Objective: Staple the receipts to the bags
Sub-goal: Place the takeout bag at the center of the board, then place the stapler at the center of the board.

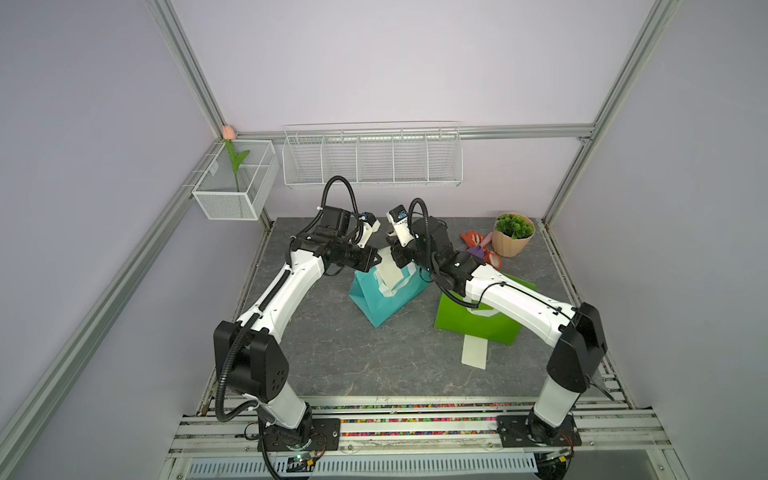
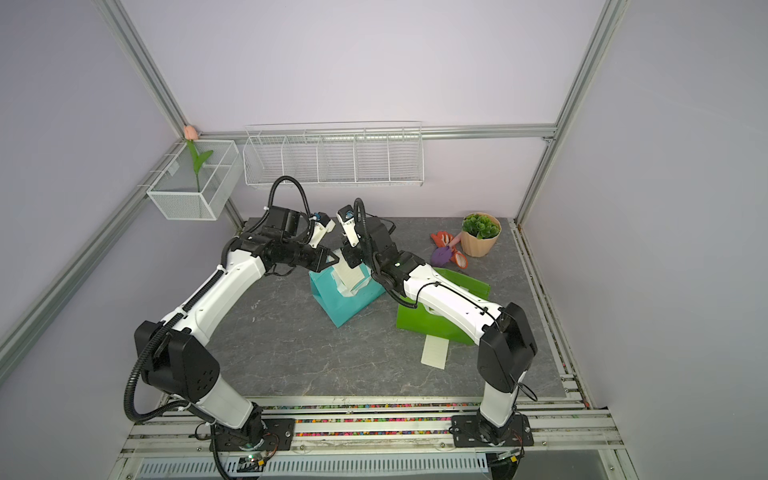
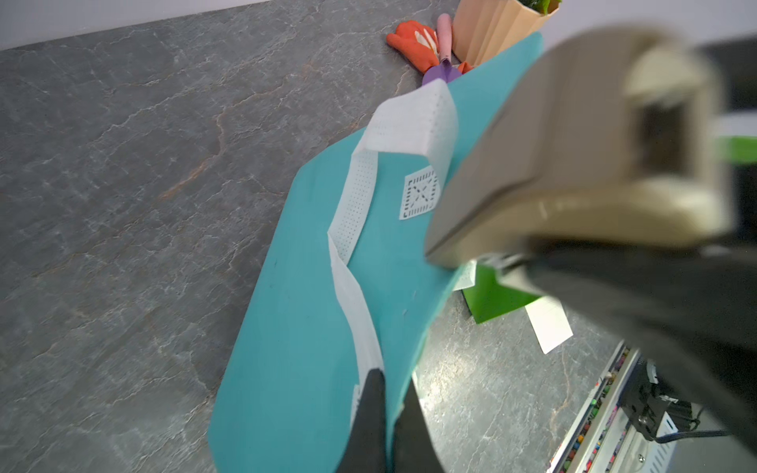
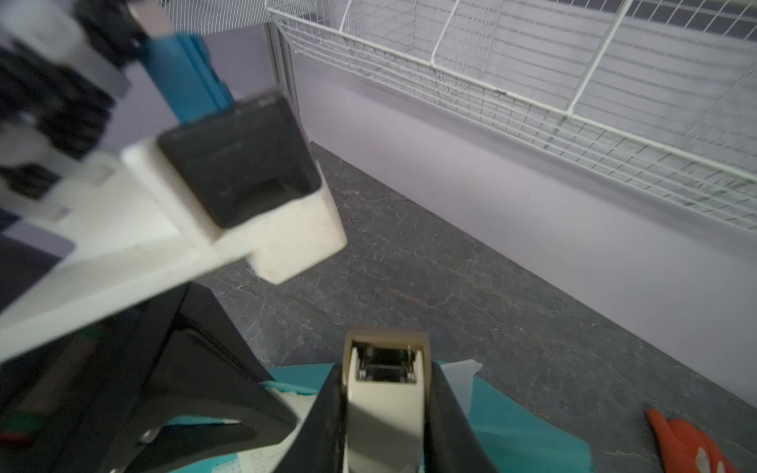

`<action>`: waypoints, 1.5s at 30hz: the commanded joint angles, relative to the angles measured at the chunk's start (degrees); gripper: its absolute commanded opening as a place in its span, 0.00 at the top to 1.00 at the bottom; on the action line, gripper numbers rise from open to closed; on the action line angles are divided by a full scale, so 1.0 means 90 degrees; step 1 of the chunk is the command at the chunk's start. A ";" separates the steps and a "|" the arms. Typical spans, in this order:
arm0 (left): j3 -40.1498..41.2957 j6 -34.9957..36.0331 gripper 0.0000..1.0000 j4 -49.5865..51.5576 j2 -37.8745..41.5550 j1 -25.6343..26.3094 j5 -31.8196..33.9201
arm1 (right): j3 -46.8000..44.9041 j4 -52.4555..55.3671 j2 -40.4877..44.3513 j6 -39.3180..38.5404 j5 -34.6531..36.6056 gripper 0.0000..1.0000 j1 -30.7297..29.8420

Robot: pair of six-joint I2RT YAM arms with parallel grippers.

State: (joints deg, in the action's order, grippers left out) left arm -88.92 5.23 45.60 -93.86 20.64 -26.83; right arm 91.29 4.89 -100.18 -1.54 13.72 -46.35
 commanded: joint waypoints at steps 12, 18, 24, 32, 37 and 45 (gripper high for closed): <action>-0.0968 -0.0114 0.01 0.0835 0.0141 -0.0461 0.1098 | -0.0173 0.2801 0.2584 0.0663 0.2509 0.87 0.0590; -0.1389 0.0208 0.01 0.0602 0.0616 0.0705 0.0799 | -0.1013 0.4507 0.4139 0.1611 0.3286 0.87 0.1094; -0.1682 0.0014 0.01 0.0151 0.0141 0.1413 -0.0043 | -0.1618 0.6277 0.5068 0.2783 0.3760 0.87 0.1732; -0.2859 0.1122 0.01 0.0594 -0.1367 0.2081 -0.0491 | -0.3650 0.5853 0.5740 0.3579 0.2845 0.91 0.2847; -0.3433 0.1996 0.00 0.0767 -0.1979 0.2091 -0.0744 | -0.4951 0.4848 0.5516 0.3759 0.2122 0.88 0.3464; -0.4093 0.2735 0.02 0.1160 -0.2687 0.2227 -0.1023 | -0.5796 0.3778 0.4686 0.3671 0.1214 0.90 0.4442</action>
State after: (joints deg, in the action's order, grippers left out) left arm -122.65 24.84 52.23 -115.87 39.94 -33.41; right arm 40.34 44.73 -57.14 30.24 28.88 -8.14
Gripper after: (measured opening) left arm 0.980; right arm 0.280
